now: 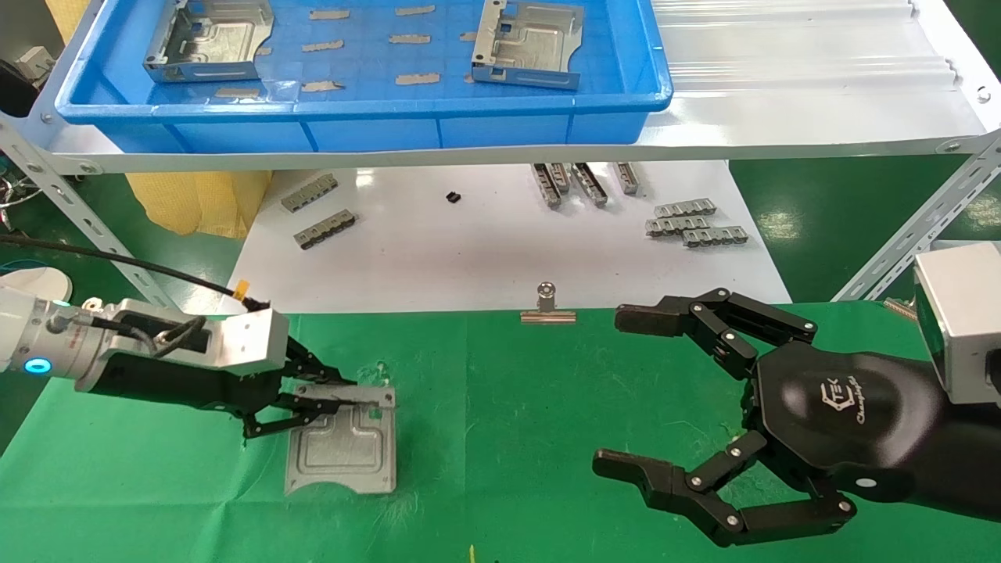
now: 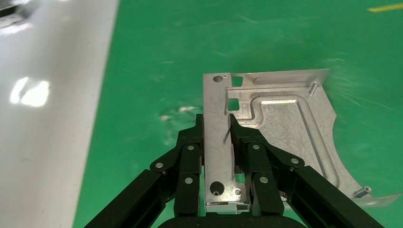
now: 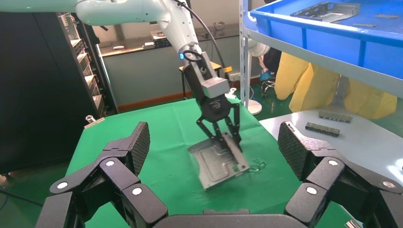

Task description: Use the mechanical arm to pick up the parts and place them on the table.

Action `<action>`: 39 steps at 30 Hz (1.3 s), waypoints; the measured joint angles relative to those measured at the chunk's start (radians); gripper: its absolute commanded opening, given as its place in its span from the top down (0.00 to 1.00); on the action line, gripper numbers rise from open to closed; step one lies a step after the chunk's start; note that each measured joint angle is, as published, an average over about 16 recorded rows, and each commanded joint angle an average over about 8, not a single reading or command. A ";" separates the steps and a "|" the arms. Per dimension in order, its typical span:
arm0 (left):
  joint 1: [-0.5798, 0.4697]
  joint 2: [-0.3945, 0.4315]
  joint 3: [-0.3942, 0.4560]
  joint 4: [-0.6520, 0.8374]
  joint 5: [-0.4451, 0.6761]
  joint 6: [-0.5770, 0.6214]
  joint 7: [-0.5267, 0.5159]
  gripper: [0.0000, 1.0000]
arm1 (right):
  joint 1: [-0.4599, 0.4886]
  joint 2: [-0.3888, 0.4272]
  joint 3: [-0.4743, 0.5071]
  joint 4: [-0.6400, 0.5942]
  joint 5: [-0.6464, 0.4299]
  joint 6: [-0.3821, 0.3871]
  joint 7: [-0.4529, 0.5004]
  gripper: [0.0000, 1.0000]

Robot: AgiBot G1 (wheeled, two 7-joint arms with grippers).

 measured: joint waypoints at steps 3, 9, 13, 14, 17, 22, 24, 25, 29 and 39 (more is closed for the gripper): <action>0.004 0.013 0.001 0.029 0.002 -0.015 0.015 0.00 | 0.000 0.000 0.000 0.000 0.000 0.000 0.000 0.00; 0.005 0.023 -0.005 0.069 -0.006 -0.017 0.040 0.00 | 0.000 0.000 0.000 0.000 0.000 0.000 0.000 0.00; 0.006 0.018 -0.014 0.086 -0.020 0.005 0.049 0.00 | 0.000 0.000 0.000 0.000 0.000 0.000 0.000 0.00; 0.007 0.015 -0.017 0.091 -0.025 0.012 0.048 0.00 | 0.000 0.000 0.000 0.000 0.000 0.000 0.000 0.00; 0.012 0.004 -0.030 0.106 -0.044 0.033 0.041 0.00 | 0.000 0.000 0.000 0.000 0.000 0.000 0.000 0.00; 0.027 -0.020 -0.052 0.134 -0.077 0.060 0.018 0.00 | 0.000 0.000 0.000 0.000 0.000 0.000 0.000 0.00; 0.034 -0.027 -0.060 0.143 -0.089 0.067 0.008 0.00 | 0.000 0.000 0.000 0.000 0.000 0.000 0.000 0.00; 0.037 -0.030 -0.064 0.147 -0.094 0.070 0.003 0.00 | 0.000 0.000 0.000 0.000 0.000 0.000 0.000 0.00; 0.045 -0.039 -0.073 0.158 -0.108 0.073 -0.011 0.00 | 0.000 0.000 0.000 0.000 0.000 0.000 0.000 0.00; 0.067 -0.051 -0.091 0.115 -0.122 0.069 -0.030 0.00 | 0.000 0.000 0.000 0.000 0.000 0.000 0.000 0.00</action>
